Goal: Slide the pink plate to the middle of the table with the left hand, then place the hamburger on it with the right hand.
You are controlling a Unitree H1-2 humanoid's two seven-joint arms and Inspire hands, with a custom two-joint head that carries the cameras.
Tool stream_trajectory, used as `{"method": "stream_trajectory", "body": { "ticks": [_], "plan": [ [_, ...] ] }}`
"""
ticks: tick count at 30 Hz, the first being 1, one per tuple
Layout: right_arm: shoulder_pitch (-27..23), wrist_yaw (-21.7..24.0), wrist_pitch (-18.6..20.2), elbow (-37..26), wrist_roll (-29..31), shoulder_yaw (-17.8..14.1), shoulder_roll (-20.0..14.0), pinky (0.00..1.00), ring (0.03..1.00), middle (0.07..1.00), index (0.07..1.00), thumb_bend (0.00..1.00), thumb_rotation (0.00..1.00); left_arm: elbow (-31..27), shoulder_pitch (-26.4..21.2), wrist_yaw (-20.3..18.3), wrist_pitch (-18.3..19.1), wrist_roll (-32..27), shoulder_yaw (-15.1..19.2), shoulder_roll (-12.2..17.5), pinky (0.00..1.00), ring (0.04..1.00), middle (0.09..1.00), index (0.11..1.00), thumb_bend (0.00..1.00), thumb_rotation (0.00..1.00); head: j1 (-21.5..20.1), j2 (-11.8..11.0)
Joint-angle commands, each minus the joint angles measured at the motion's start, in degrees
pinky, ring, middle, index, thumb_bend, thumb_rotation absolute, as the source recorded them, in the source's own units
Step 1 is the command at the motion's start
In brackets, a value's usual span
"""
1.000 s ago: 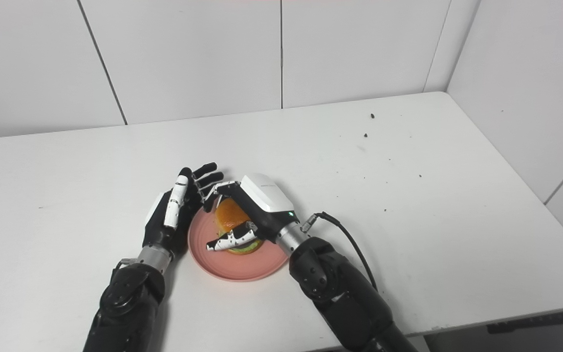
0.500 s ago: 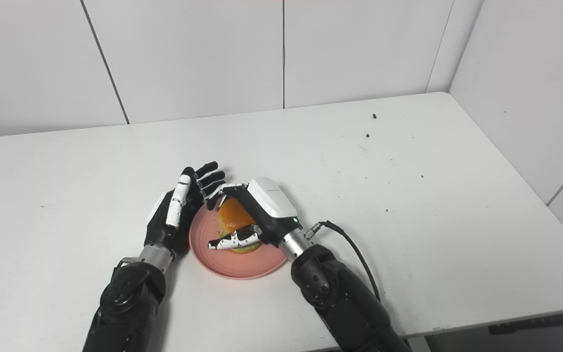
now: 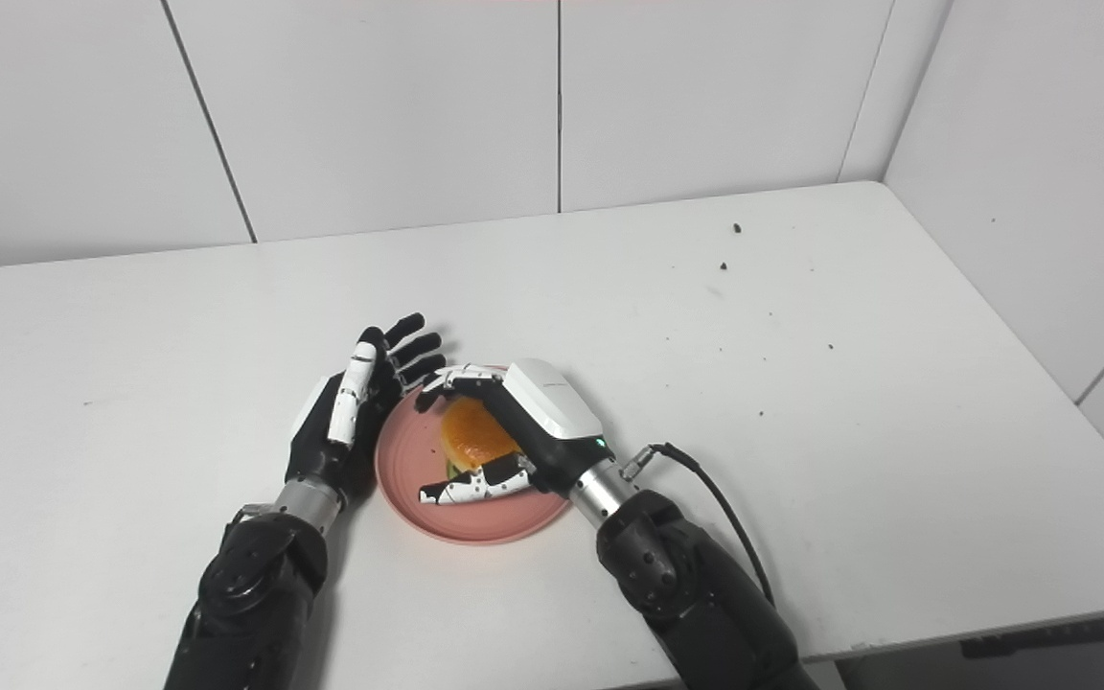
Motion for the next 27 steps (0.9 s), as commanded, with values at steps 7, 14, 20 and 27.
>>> {"method": "stream_trajectory", "body": {
  "ticks": [7, 14, 20, 27],
  "plan": [
    [-1.0, 1.0, -1.2, -3.6, 2.0, -1.9, -0.4, 0.72, 0.845, 0.887, 0.854, 0.66, 0.61, 0.8, -0.4, 1.2, -0.4, 0.5, 0.1, -0.5, 0.77, 0.803, 0.8, 0.8, 0.44, 1.0, 0.0, 0.0],
    [-0.9, 1.1, -0.7, -4.5, 2.1, -2.9, -0.3, 0.72, 0.852, 0.898, 0.867, 0.66, 0.65, 1.4, -0.7, 0.8, -1.0, 0.4, -0.1, -0.3, 0.79, 0.813, 0.807, 0.798, 0.43, 1.0, 0.1, 0.0],
    [-0.5, 0.8, 0.6, -6.1, 2.1, -4.2, 0.3, 0.81, 0.874, 0.907, 0.899, 0.68, 0.74, 1.4, -0.9, 0.7, -0.7, 0.2, 0.0, -0.3, 0.79, 0.816, 0.808, 0.799, 0.44, 1.0, 0.2, 0.0],
    [0.9, 3.6, 5.2, -10.1, 12.6, -8.6, 2.8, 0.83, 0.919, 0.959, 0.951, 0.62, 0.79, 1.1, -0.8, 0.9, -1.2, 0.7, 0.0, 0.0, 0.82, 0.836, 0.826, 0.817, 0.45, 1.0, 0.2, 0.2]
  ]
}}
